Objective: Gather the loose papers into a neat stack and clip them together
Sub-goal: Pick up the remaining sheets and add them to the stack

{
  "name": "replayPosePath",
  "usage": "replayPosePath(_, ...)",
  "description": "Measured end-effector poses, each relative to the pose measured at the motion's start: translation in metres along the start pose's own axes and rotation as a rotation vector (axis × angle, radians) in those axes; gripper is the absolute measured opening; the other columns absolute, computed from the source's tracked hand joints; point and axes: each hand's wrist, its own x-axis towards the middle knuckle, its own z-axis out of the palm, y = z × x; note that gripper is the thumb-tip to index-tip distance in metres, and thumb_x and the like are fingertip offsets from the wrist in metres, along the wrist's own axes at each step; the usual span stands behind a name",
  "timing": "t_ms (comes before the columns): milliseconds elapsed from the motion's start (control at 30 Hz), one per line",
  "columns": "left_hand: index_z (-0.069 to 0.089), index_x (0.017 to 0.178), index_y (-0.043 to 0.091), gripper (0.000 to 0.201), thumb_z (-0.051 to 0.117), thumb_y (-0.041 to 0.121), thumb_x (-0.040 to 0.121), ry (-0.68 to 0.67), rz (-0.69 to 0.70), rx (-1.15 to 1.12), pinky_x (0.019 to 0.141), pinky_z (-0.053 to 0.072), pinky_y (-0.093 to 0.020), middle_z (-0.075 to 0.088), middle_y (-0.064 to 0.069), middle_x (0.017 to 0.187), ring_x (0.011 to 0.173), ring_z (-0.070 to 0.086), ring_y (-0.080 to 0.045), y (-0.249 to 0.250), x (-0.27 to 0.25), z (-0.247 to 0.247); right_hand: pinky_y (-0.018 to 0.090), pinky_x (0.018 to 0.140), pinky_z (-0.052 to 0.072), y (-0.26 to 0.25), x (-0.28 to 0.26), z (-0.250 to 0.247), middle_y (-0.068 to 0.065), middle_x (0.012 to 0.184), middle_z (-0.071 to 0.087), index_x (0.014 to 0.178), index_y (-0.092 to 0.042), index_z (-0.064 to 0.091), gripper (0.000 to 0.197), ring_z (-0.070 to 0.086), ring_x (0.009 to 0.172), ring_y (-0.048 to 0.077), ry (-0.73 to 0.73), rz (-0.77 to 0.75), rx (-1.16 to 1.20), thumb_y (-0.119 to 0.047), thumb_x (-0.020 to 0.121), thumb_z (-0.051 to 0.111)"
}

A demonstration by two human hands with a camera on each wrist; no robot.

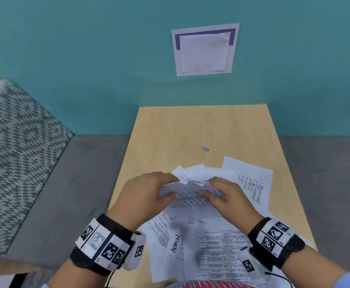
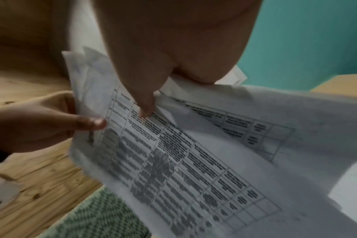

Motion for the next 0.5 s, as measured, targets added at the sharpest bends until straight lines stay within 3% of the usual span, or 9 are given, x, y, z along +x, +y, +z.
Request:
replayPosePath(67,0.068,0.094,0.036,0.019,0.063,0.055,0.096,-0.05,-0.046,-0.006,0.069,0.053,-0.033,0.065,0.007,0.076,0.077,0.061,-0.02,0.006,0.004,0.0,0.007,0.068,0.039,-0.001,0.0,-0.004,-0.026,0.082,0.065,0.076,-0.057,0.062,0.043,0.063,0.079,-0.002,-0.003,-0.023,-0.017,-0.021,0.094,0.076)
replayPosePath(100,0.063,0.079,0.035,0.024,0.065,0.052,0.096,-0.064,-0.056,-0.054,0.063,0.047,-0.032,0.055,0.004,0.064,0.067,0.052,-0.018,0.004,0.005,0.0,0.008,0.07,0.04,0.001,-0.001,-0.008,-0.024,0.085,0.068,0.08,-0.053,0.065,0.035,0.064,0.082,-0.001,0.018,-0.015,-0.011,-0.023,0.091,0.079)
replayPosePath(167,0.054,0.064,0.037,0.037,0.072,0.044,0.096,-0.079,-0.063,-0.234,0.056,0.035,-0.031,0.044,0.001,0.056,0.057,0.04,-0.013,-0.006,0.005,0.002,0.011,0.077,0.045,0.014,-0.005,-0.023,-0.019,0.097,0.072,0.093,-0.041,0.072,0.021,0.067,0.093,0.001,0.064,0.084,-0.007,-0.03,0.082,0.087)
replayPosePath(267,0.074,0.076,0.024,0.02,0.079,0.031,0.093,-0.045,-0.125,-0.593,0.06,0.034,-0.03,0.053,-0.011,0.062,0.06,0.042,-0.009,-0.026,0.002,0.002,0.021,0.086,0.048,0.049,-0.02,-0.052,-0.02,0.113,0.07,0.11,-0.035,0.068,0.049,0.065,0.105,0.0,0.154,0.333,-0.03,-0.039,0.069,0.095)
replayPosePath(333,0.083,0.087,0.025,0.005,0.082,0.029,0.091,-0.016,-0.225,-0.794,0.064,0.04,-0.029,0.064,-0.015,0.066,0.063,0.052,-0.013,-0.034,-0.002,0.0,0.032,0.094,0.053,0.065,-0.031,-0.069,-0.009,0.115,0.075,0.117,-0.026,0.068,0.06,0.07,0.109,0.013,0.166,0.477,0.18,-0.038,0.065,0.096)
replayPosePath(400,0.084,0.103,0.024,0.015,0.083,0.022,0.089,0.025,-0.306,-0.968,0.083,0.057,-0.034,0.083,-0.007,0.094,0.086,0.076,-0.018,-0.04,-0.004,0.002,0.041,0.104,0.053,0.07,-0.038,-0.08,0.003,0.116,0.08,0.123,-0.018,0.069,0.075,0.073,0.114,0.023,0.119,0.511,0.459,-0.04,0.058,0.099)
replayPosePath(467,0.08,0.114,0.018,0.028,0.085,0.017,0.086,0.061,-0.315,-1.107,0.095,0.06,-0.041,0.083,-0.004,0.114,0.108,0.078,-0.022,-0.041,-0.006,0.008,0.042,0.106,0.054,0.063,-0.041,-0.085,0.004,0.121,0.079,0.126,-0.016,0.07,0.084,0.073,0.117,0.022,0.059,0.492,0.528,-0.044,0.053,0.101)
replayPosePath(500,0.08,0.115,0.016,0.033,0.089,0.022,0.083,0.078,-0.321,-1.157,0.094,0.061,-0.04,0.082,-0.006,0.116,0.109,0.078,-0.023,-0.043,-0.008,0.013,0.042,0.106,0.055,0.056,-0.041,-0.085,0.003,0.122,0.079,0.125,-0.015,0.071,0.075,0.073,0.117,0.021,0.041,0.464,0.514,-0.038,0.059,0.099)
